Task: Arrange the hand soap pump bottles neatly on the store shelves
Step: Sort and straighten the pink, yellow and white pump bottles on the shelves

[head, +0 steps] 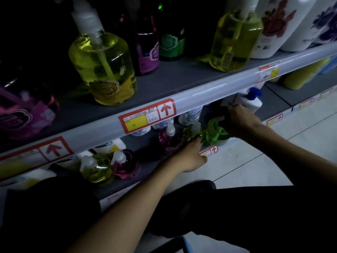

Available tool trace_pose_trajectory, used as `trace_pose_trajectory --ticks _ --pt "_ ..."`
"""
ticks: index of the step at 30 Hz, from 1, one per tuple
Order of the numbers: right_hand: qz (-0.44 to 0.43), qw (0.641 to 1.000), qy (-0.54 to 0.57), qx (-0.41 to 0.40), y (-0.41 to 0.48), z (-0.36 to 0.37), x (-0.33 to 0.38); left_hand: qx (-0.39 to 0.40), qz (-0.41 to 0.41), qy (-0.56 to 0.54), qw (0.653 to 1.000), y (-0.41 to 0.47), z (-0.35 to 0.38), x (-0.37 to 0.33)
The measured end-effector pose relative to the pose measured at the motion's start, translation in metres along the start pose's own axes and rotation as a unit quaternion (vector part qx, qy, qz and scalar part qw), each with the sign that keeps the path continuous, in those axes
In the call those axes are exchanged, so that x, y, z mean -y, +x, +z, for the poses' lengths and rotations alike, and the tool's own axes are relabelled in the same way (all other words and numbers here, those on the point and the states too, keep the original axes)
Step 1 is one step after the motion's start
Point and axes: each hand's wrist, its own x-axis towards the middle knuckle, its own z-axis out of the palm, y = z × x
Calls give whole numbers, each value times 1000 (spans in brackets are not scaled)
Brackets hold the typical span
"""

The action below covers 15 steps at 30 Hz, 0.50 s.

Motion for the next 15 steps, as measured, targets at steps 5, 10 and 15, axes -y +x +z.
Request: trace_pose_trajectory --ticks 5,10,15 --pt "-128 991 12 -30 -50 -57 23 78 11 -108 991 -31 -39 -9" --pt "-129 954 257 82 -92 -105 80 200 52 -315 927 -102 -84 -23" --pt "-185 889 405 105 -112 -128 146 71 80 -382 918 -178 -123 0"
